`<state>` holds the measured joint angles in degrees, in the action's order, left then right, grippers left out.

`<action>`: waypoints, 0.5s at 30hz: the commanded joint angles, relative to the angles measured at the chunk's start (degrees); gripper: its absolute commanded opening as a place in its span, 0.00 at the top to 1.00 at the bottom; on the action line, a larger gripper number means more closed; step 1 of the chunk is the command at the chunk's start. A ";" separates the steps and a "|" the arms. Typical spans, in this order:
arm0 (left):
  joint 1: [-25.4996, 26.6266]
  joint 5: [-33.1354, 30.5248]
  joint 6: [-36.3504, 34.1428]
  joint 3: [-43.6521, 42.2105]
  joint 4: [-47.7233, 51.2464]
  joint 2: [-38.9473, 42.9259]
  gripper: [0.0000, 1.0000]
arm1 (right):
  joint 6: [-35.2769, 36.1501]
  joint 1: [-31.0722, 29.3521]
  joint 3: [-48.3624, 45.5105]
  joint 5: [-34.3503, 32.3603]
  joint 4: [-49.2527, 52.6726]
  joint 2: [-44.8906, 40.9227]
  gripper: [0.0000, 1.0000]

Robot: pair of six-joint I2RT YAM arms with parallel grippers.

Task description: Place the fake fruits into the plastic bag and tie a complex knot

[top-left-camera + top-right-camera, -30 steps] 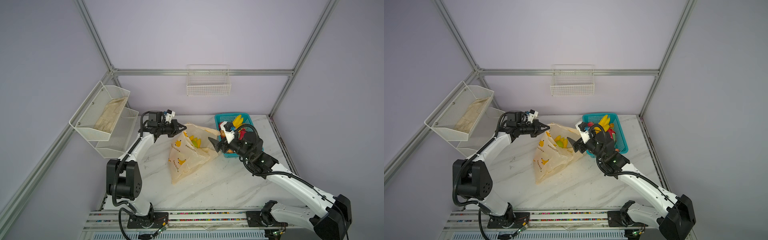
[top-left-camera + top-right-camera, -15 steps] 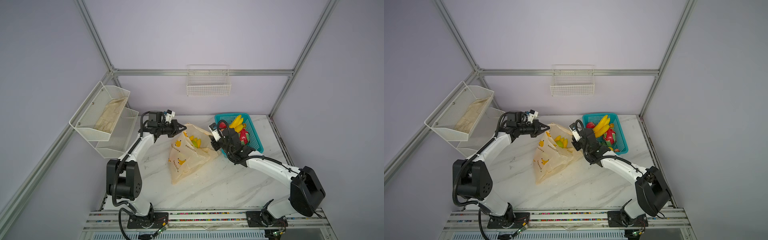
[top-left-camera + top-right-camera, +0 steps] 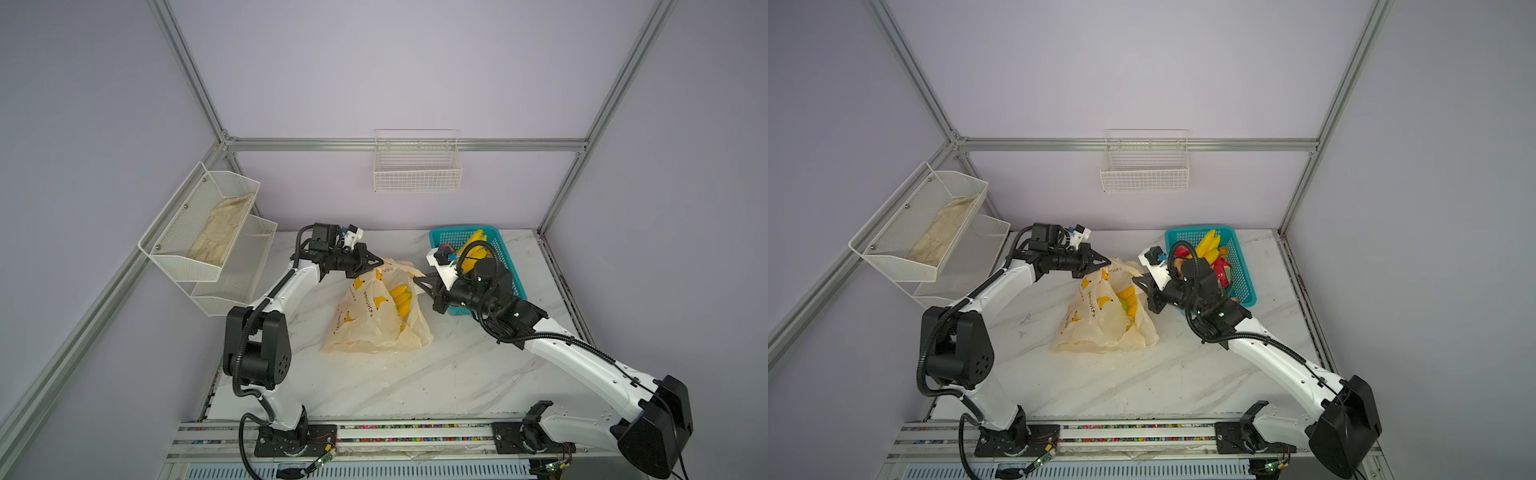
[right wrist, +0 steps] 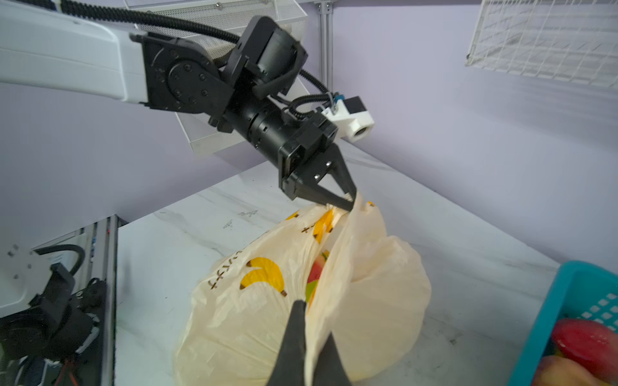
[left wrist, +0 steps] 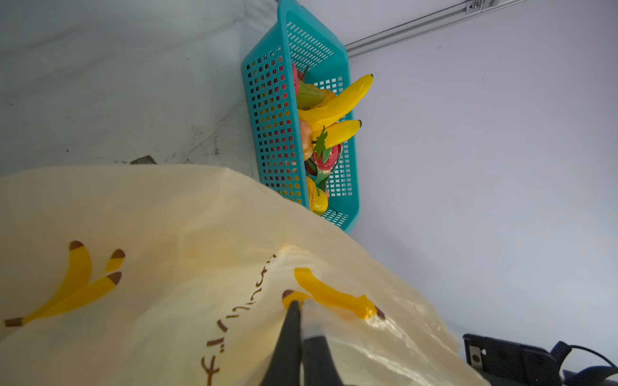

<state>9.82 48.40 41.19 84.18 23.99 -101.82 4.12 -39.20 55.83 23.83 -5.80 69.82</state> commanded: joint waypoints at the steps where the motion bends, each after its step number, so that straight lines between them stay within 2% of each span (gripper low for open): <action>1: -1.67 -13.26 0.67 13.03 -0.21 -6.20 1.00 | -5.51 0.01 -0.99 9.39 -8.77 -1.45 1.00; 6: -1.03 -15.99 -2.65 32.83 8.37 -18.26 0.90 | -15.26 -0.01 -3.24 7.72 -16.76 -0.35 1.00; 9: -0.95 -20.06 -7.32 41.11 13.58 -21.89 0.76 | -21.50 -0.11 -5.78 5.66 -22.50 -0.34 1.00; 12: -0.98 -26.00 -12.65 44.34 18.46 -21.29 0.59 | -26.15 -0.24 -7.12 1.26 -24.61 0.03 1.00; 15: -0.95 -32.52 -17.19 40.01 21.40 -16.08 0.45 | -28.67 -0.19 -7.61 -2.86 -24.44 0.94 1.00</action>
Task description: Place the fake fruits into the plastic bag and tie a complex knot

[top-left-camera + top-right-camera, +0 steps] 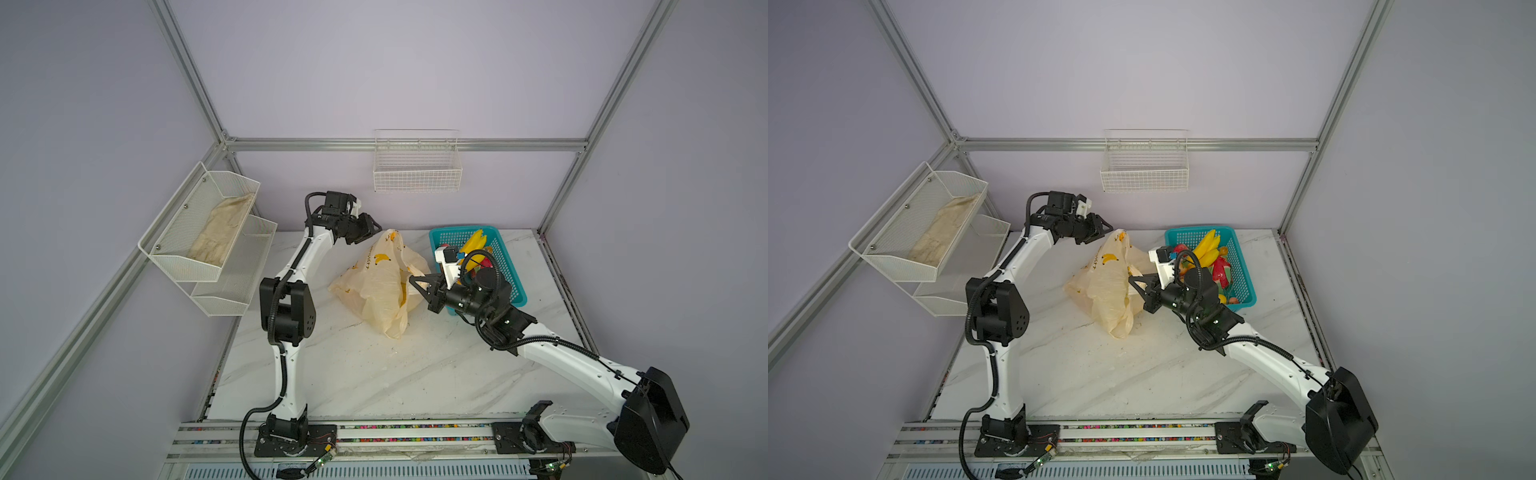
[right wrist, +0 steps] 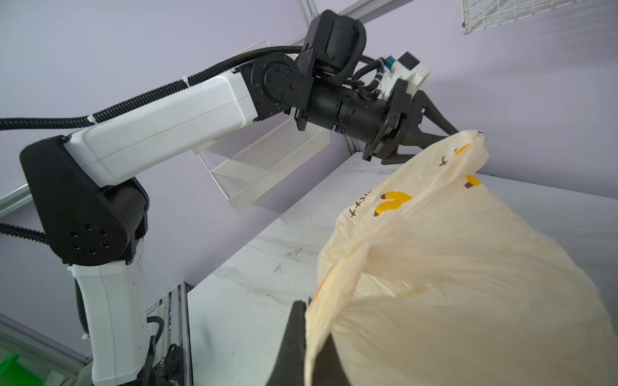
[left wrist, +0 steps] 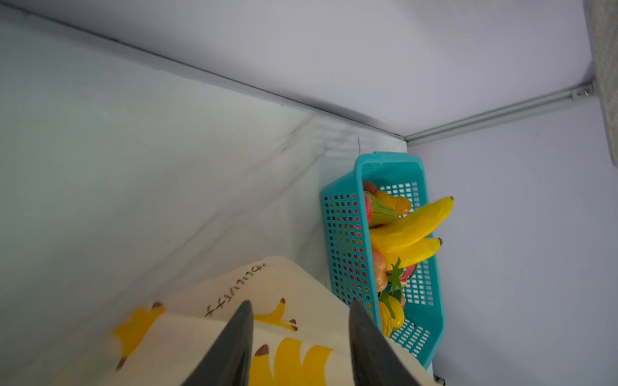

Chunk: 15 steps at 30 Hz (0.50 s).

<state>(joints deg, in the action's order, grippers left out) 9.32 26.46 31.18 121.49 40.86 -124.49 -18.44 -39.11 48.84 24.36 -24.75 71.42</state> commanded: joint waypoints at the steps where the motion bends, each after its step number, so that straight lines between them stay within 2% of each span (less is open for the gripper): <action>1: -0.45 -12.41 -8.06 -0.17 4.51 9.01 0.42 | -6.57 -0.28 -0.72 -4.46 -5.34 -0.47 1.00; 4: 0.60 -20.06 -10.75 -12.16 3.79 19.88 0.35 | -7.13 -0.26 -0.43 -7.25 -4.11 0.15 1.00; 7: 3.84 -27.52 -13.03 -24.34 1.30 30.84 0.28 | -7.33 -0.10 0.47 -8.91 -2.39 0.82 1.00; 11: 11.44 -37.82 -15.30 -38.45 -0.96 45.80 0.25 | -7.23 0.24 1.76 -8.37 -1.13 2.15 1.00; 15: 21.15 -40.43 -16.27 -47.78 -1.56 54.63 0.26 | -7.31 1.28 2.18 -7.27 -0.49 2.37 1.00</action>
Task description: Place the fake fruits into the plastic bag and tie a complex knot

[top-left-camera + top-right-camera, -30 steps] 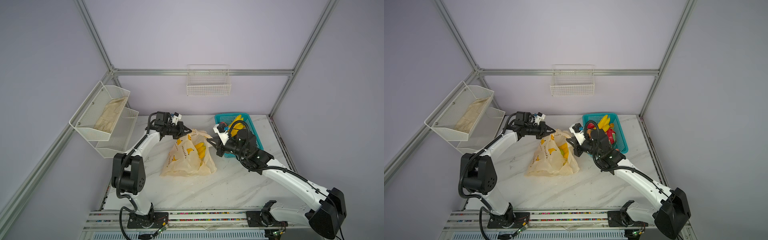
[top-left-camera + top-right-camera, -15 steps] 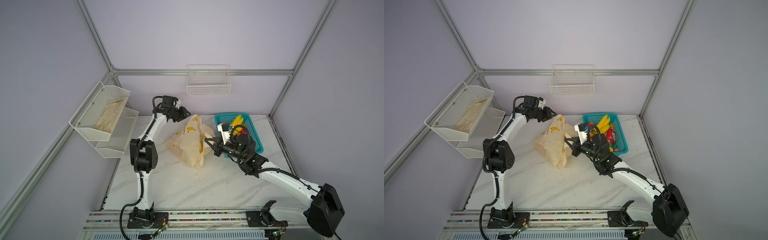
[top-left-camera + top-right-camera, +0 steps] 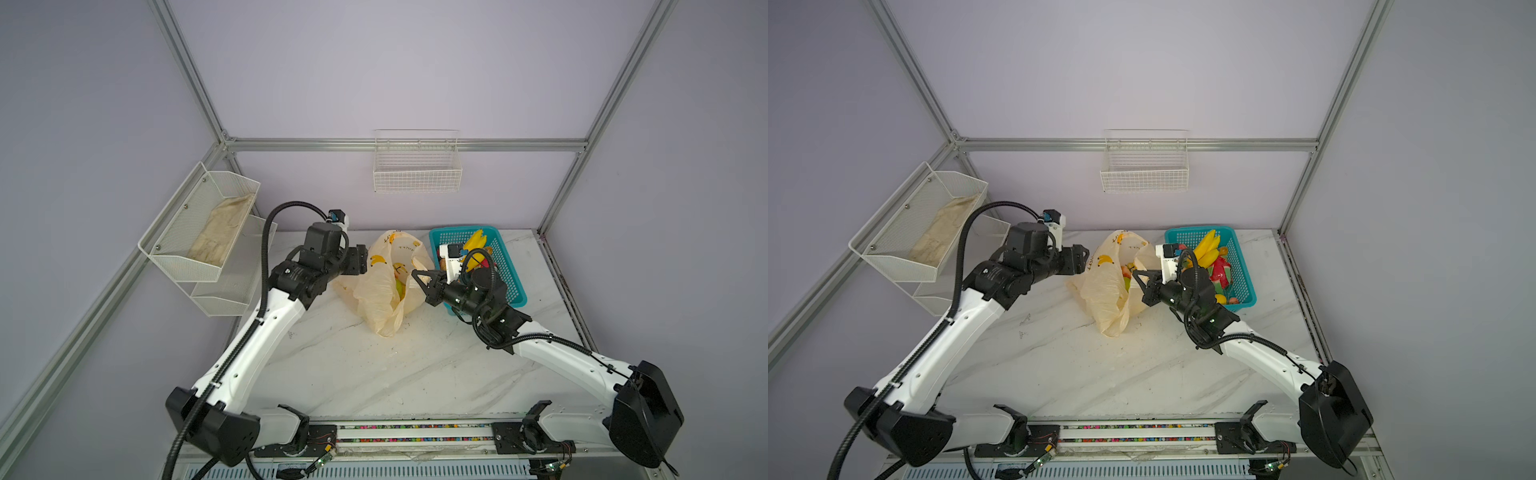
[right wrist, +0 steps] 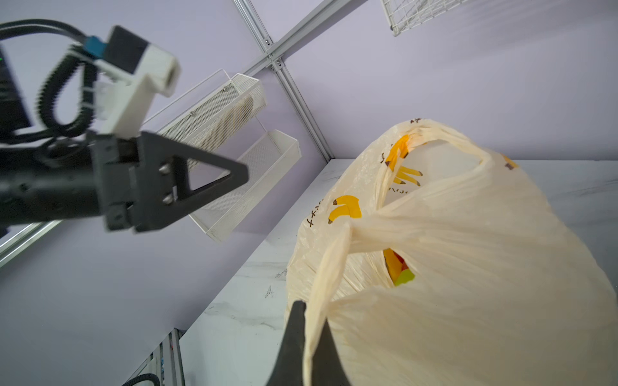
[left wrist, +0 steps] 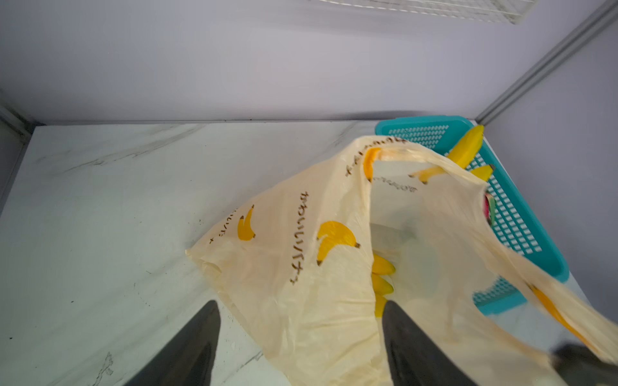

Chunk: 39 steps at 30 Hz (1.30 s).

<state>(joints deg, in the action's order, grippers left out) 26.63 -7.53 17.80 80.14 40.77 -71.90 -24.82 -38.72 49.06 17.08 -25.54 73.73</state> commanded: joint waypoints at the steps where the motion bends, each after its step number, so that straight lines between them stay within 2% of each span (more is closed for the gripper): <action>1: 6.40 -6.74 -3.08 -7.91 -1.60 2.97 0.26 | -1.08 1.21 2.08 0.64 0.31 0.13 1.00; 6: 18.60 -13.12 -5.23 -12.26 -1.86 1.53 0.27 | -2.29 2.97 2.73 3.15 0.23 -0.05 1.00; 10: 23.59 -18.19 -10.15 -13.64 -2.52 -2.08 0.26 | -2.52 3.86 2.40 2.72 0.83 -1.75 1.00; 15: 25.01 -24.87 -12.95 -13.36 -2.76 -7.99 0.27 | -1.79 4.70 2.51 2.76 2.46 -2.64 1.00; 18: 25.18 -30.18 -10.90 -12.33 -1.17 -11.87 0.28 | -1.40 4.87 2.29 2.77 3.16 -3.08 1.00; 26: 24.98 -29.68 -11.48 -12.94 -0.81 -16.13 0.28 | -0.42 5.85 2.17 2.34 4.27 -3.70 1.00; 29: 24.70 -32.12 -11.53 -13.05 -0.66 -17.93 0.29 | -0.13 6.13 2.36 2.25 4.52 -3.46 1.00; 31: 24.46 -33.75 -11.43 -13.15 -0.22 -18.91 0.35 | 0.18 6.24 2.40 2.04 4.92 -3.50 1.00; 35: 24.14 -35.10 -11.17 -13.54 0.09 -19.36 0.61 | 0.98 6.55 2.53 1.11 6.07 -4.02 1.00; 39: 23.57 -33.65 -10.29 -13.97 -1.72 -17.15 0.86 | 2.01 6.73 2.80 -0.44 7.15 -4.80 1.00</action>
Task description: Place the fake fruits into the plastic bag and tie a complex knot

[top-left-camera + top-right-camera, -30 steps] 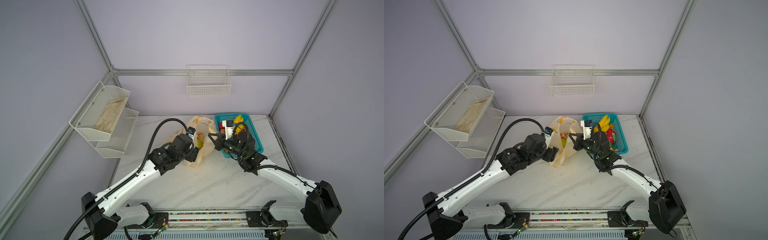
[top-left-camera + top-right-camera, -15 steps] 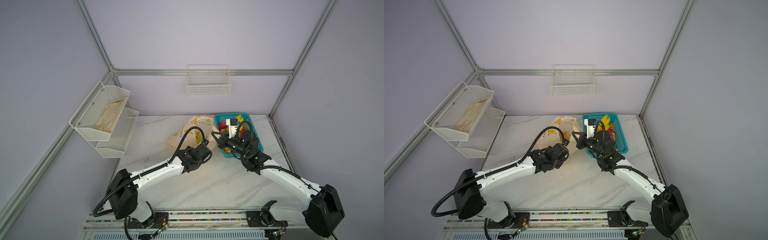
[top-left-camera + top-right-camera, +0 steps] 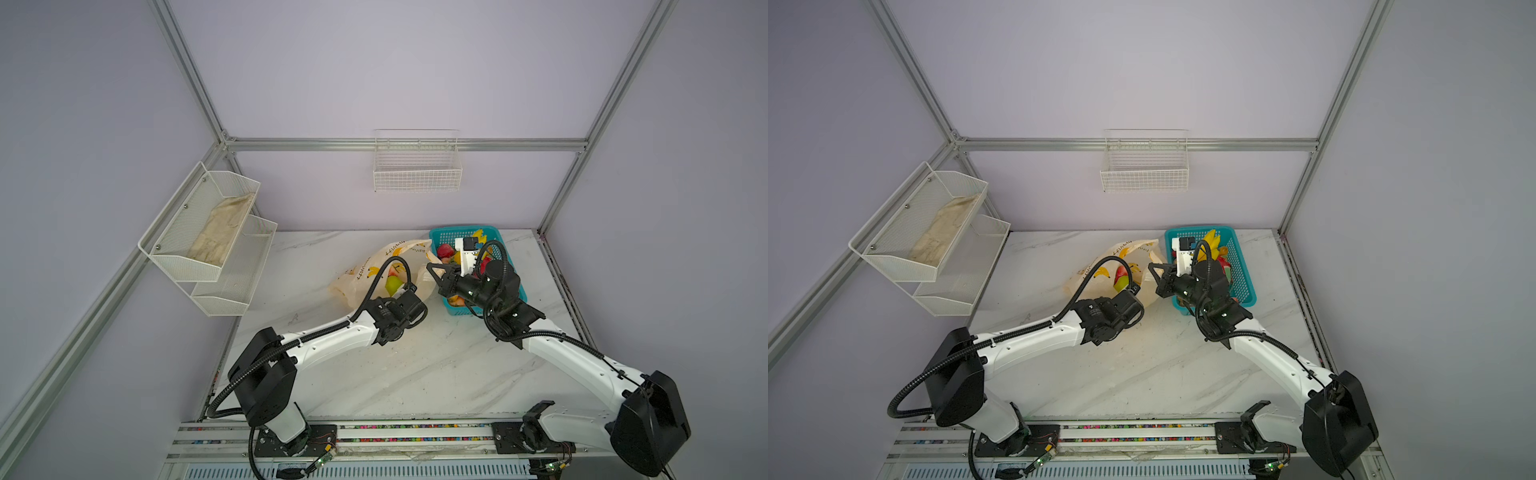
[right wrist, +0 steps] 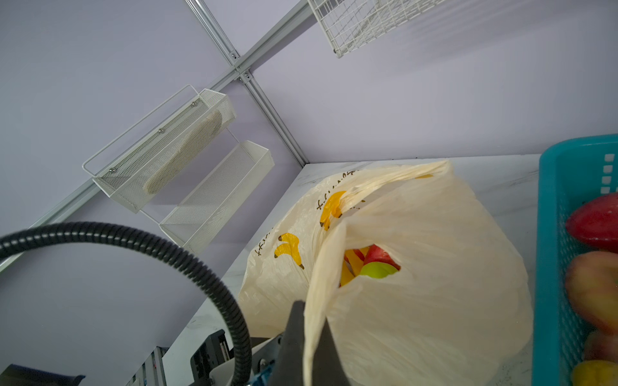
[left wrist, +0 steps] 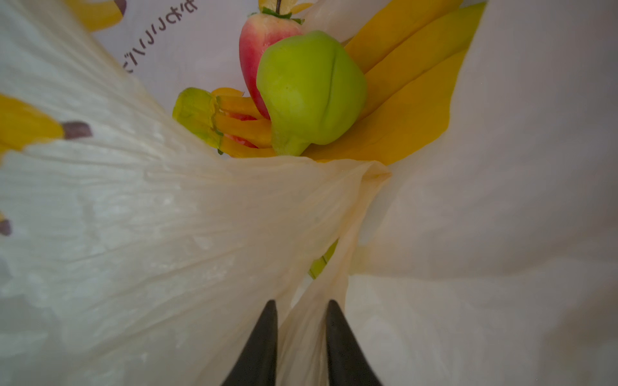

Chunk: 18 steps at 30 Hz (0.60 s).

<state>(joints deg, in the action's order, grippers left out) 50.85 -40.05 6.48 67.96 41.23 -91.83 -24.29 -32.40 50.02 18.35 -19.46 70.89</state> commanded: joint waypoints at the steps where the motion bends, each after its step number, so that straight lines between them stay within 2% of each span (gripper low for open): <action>1: -0.83 -0.42 1.08 -1.95 -3.02 3.60 0.90 | 1.61 0.41 1.83 -2.06 1.18 -2.11 1.00; 3: -1.39 0.53 1.30 -2.71 -5.11 6.04 1.00 | 2.24 0.41 1.85 -2.56 1.26 -2.60 1.00; 7: -3.40 5.52 2.47 -2.53 -9.77 13.86 1.00 | 4.93 0.41 3.55 -3.49 2.65 -4.53 1.00; 10: -6.42 14.64 5.34 -4.07 -19.54 22.51 1.00 | 7.69 0.41 6.68 -5.65 5.34 -5.56 1.00; 13: -11.37 22.88 11.34 -9.56 -32.73 29.90 1.00 | 10.33 0.41 10.25 -8.08 8.45 -5.75 1.00; 15: -15.73 27.67 16.98 -10.89 -36.14 32.28 1.00 | 11.56 0.49 12.27 -9.00 9.59 -6.18 1.00; 18: -20.08 30.95 22.65 -11.48 -38.35 33.91 1.00 | 12.68 0.45 15.47 -8.49 10.22 -6.38 1.00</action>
<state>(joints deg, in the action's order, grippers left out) 33.56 -16.78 20.62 59.44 11.62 -57.91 -14.57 -32.18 62.24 11.18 -10.63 65.76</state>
